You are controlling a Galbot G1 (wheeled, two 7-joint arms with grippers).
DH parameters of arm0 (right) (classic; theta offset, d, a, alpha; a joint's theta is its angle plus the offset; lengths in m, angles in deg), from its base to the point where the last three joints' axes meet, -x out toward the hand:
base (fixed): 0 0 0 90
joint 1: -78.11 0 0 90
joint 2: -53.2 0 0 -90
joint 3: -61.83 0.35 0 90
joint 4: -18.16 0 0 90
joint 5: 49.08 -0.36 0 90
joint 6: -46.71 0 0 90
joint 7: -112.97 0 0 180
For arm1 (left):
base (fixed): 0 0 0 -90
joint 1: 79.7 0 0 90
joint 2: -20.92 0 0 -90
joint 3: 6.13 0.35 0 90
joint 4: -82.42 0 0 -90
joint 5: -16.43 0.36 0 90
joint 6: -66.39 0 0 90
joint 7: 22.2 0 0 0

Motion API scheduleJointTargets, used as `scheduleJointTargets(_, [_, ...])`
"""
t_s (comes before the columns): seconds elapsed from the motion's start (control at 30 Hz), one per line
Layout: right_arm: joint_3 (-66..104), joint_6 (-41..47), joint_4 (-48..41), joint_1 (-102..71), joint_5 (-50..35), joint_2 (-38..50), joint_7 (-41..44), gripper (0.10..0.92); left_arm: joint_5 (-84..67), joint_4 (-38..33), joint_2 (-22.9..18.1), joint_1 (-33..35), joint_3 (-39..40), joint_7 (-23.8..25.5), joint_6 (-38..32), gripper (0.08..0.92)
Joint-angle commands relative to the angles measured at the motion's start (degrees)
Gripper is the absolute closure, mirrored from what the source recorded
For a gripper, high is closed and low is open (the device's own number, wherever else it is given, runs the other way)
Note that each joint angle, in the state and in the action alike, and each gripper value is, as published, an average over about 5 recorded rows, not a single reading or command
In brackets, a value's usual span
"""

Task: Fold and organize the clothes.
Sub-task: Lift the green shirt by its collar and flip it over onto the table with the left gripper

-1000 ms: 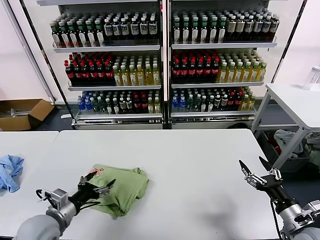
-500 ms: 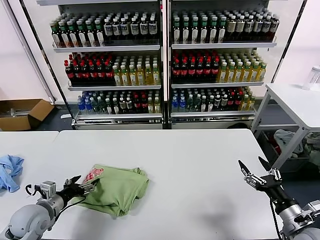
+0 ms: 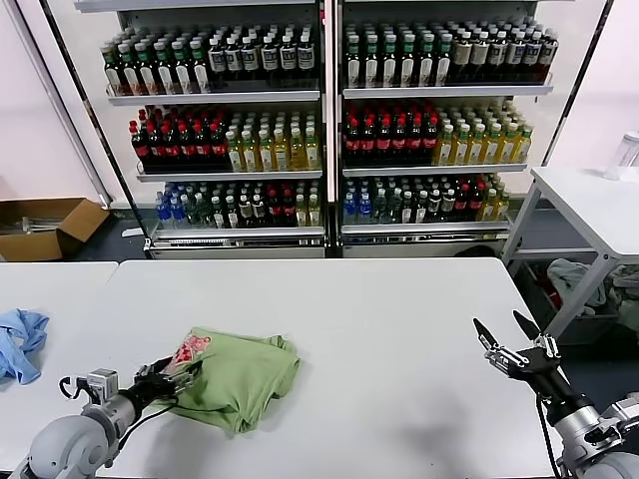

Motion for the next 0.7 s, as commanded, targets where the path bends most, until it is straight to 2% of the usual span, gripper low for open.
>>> scheduleJointTargets(0.03, [-0.05,-0.06,0.09,-0.09,0.01,-0.09,0.02,0.203,0.77,0.85,-0.79,0.36,0.56,0.37,-2.15,0.389])
scheduleJointTargets(0.3, [-0.76,-0.07,0.08,0.14,0.11,-0.02,0.02,0.203,1.89,1.42,-1.85,0.82,0.03,0.56,-4.05,0.623])
scheduleJointTargets(0.53, [-1.92,0.19,-0.08,1.36,0.11,0.37,-0.16,0.203,2.77,1.72,-3.59,2.2,-3.85,0.04,-4.99,0.821])
scheduleJointTargets(0.7, [-2.48,0.19,-0.2,1.81,0.09,0.33,-0.1,0.203,2.63,-0.66,-6.27,5.22,-12.15,-1.58,-4.82,0.87])
